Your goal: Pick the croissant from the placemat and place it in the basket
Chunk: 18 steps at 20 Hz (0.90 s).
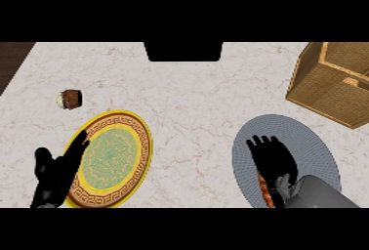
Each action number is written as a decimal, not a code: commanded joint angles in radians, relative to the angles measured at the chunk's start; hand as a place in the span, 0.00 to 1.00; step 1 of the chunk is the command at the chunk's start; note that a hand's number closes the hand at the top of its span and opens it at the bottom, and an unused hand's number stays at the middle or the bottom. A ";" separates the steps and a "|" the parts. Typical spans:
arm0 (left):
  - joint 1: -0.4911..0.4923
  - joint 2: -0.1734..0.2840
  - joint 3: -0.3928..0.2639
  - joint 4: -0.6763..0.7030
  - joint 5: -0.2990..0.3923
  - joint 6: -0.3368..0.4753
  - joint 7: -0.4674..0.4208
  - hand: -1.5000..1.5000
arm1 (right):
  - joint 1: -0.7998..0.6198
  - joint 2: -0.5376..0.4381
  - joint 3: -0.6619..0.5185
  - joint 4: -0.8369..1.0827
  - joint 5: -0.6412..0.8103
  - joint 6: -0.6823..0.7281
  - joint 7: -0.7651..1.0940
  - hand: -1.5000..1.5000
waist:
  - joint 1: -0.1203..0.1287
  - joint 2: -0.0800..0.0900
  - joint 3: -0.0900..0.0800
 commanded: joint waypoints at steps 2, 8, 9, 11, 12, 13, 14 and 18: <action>0.005 -0.056 -0.044 0.078 -0.059 0.051 0.042 0.50 | 0.024 -0.036 -0.020 -0.001 0.040 0.009 -0.059 1.00 | -0.004 0.009 -0.012; 0.056 -0.017 0.009 0.096 0.008 -0.038 -0.020 0.50 | 0.018 -0.039 0.074 0.032 0.180 -0.057 -0.168 1.00 | 0.004 0.009 -0.012; 0.028 -0.024 -0.011 0.061 -0.015 -0.017 0.032 0.50 | 0.010 -0.044 0.067 0.035 0.184 -0.040 -0.186 1.00 | 0.003 0.009 -0.012; 0.047 0.022 0.027 -0.010 0.023 -0.047 0.079 0.50 | 0.027 -0.021 0.070 0.055 0.219 -0.077 -0.190 1.00 | 0.007 0.008 -0.011; -0.032 -0.041 0.003 0.156 -0.030 0.002 0.003 0.50 | -0.055 -0.017 0.029 0.085 0.180 0.006 -0.203 1.00 | 0.001 0.012 -0.013; 0.019 -0.039 -0.022 0.107 -0.047 -0.007 -0.004 0.50 | -0.016 0.021 0.061 0.103 0.212 -0.040 -0.203 1.00 | 0.005 0.011 -0.012; 0.027 -0.019 0.010 0.094 -0.016 -0.022 0.010 0.50 | 0.007 0.101 0.014 0.134 0.215 -0.104 -0.094 1.00 | 0.005 0.011 -0.012; 0.021 -0.018 -0.006 0.049 -0.022 -0.021 0.019 0.50 | -0.117 0.292 -0.276 0.244 0.119 -0.215 0.141 1.00 | 0.021 0.022 -0.010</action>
